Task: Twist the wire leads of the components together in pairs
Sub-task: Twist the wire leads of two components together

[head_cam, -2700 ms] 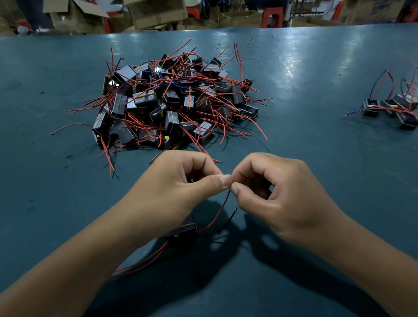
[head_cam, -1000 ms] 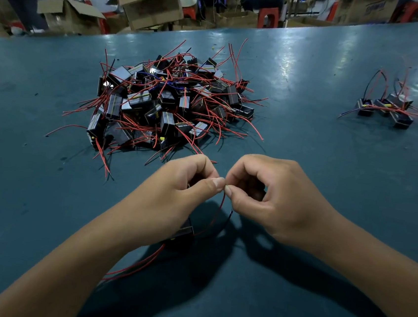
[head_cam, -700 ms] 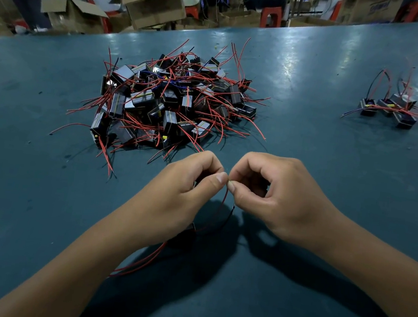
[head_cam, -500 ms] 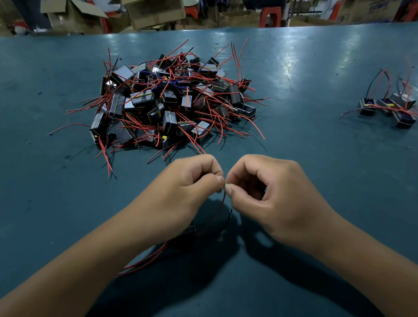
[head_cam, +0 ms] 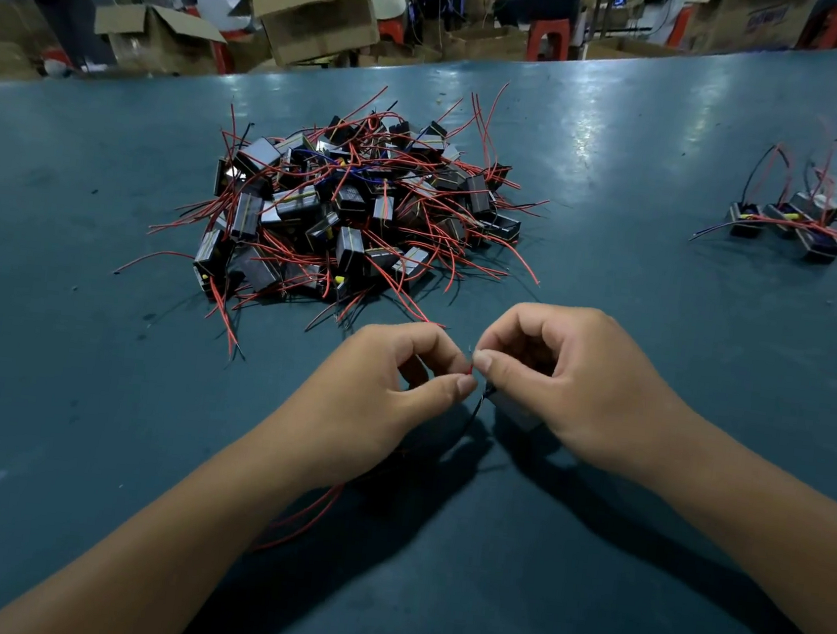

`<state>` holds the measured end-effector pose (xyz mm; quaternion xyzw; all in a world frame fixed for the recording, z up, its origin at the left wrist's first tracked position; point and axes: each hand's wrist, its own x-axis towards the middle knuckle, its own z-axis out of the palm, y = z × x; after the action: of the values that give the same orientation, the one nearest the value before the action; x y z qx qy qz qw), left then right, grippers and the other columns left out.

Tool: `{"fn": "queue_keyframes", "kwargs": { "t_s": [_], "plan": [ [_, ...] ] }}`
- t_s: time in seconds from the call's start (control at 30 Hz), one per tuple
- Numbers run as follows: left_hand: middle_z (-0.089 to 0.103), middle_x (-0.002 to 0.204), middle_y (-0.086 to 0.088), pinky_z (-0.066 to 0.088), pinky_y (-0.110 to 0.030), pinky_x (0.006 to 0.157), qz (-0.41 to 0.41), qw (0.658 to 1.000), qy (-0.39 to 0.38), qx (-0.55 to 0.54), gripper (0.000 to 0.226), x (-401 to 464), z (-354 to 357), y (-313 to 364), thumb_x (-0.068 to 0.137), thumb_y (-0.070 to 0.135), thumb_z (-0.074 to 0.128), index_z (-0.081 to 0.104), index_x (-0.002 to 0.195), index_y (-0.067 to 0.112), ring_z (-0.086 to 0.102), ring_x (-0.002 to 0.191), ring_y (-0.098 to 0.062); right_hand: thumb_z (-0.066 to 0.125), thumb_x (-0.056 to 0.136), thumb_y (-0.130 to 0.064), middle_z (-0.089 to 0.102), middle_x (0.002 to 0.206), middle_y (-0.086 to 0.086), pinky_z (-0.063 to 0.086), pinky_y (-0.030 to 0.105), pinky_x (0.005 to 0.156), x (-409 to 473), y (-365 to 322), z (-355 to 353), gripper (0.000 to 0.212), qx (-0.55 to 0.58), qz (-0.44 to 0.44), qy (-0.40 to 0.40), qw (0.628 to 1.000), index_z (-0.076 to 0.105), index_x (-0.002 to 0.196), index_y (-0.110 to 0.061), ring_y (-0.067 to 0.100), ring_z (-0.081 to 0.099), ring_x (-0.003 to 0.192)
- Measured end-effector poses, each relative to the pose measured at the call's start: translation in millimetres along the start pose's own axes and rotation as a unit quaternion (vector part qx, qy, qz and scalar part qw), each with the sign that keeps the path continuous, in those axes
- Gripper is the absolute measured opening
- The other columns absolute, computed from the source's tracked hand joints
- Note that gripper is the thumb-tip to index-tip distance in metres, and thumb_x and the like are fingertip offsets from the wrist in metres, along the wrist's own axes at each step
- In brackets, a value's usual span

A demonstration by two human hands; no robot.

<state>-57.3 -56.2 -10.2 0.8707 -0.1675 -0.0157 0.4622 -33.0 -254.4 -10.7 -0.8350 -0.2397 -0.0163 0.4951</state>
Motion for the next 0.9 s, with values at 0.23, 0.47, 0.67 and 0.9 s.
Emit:
{"fn": "queue_keyframes", "kwargs": {
  "t_s": [0.23, 0.47, 0.67, 0.9],
  "plan": [
    [0.057, 0.064, 0.014, 0.032, -0.012, 0.052, 0.022, 0.998, 0.001, 0.067, 0.014, 1.9, -11.8, -0.1, 0.092, 0.024, 0.07, 0.066, 0.079, 0.021, 0.041, 0.05, 0.0, 0.072, 0.088, -0.024, 0.066, 0.061, -0.012, 0.039, 0.01, 0.053, 1.8, 0.4, -7.5, 0.015, -0.054, -0.008, -0.023, 0.998, 0.066, 0.075, -0.026, 0.0, 0.054, 0.051],
    [0.063, 0.072, 0.001, 0.04, -0.026, 0.061, 0.013, 0.992, 0.042, 0.119, 0.012, 0.7, -12.9, -0.7, 0.089, 0.027, 0.073, 0.065, 0.079, 0.026, 0.053, 0.065, -0.018, 0.07, 0.089, -0.022, 0.066, 0.065, -0.018, 0.041, 0.011, 0.057, 2.0, 4.0, -6.6, 0.008, -0.09, -0.015, 0.001, 0.996, 0.069, 0.082, -0.025, 0.002, 0.059, 0.059],
    [0.06, 0.067, 0.01, 0.041, -0.026, 0.058, 0.062, 0.996, -0.004, 0.063, 0.018, -4.9, -13.4, 5.6, 0.082, 0.035, 0.075, 0.063, 0.075, 0.023, 0.051, 0.061, -0.014, 0.066, 0.091, -0.017, 0.068, 0.076, -0.011, 0.047, 0.018, 0.063, 5.3, 6.8, -13.8, 0.012, -0.083, -0.003, -0.016, 0.996, 0.065, 0.087, -0.028, 0.007, 0.062, 0.068],
    [0.057, 0.062, 0.016, 0.041, -0.025, 0.058, 0.047, 0.986, 0.033, 0.157, 0.017, -2.2, 0.1, -2.3, 0.083, 0.038, 0.078, 0.065, 0.077, 0.03, 0.051, 0.06, -0.003, 0.074, 0.085, -0.027, 0.067, 0.087, -0.011, 0.043, 0.011, 0.064, 4.4, 5.7, -14.3, 0.006, -0.104, -0.017, -0.055, 0.993, 0.069, 0.084, -0.031, 0.003, 0.061, 0.075]
  ]
}}
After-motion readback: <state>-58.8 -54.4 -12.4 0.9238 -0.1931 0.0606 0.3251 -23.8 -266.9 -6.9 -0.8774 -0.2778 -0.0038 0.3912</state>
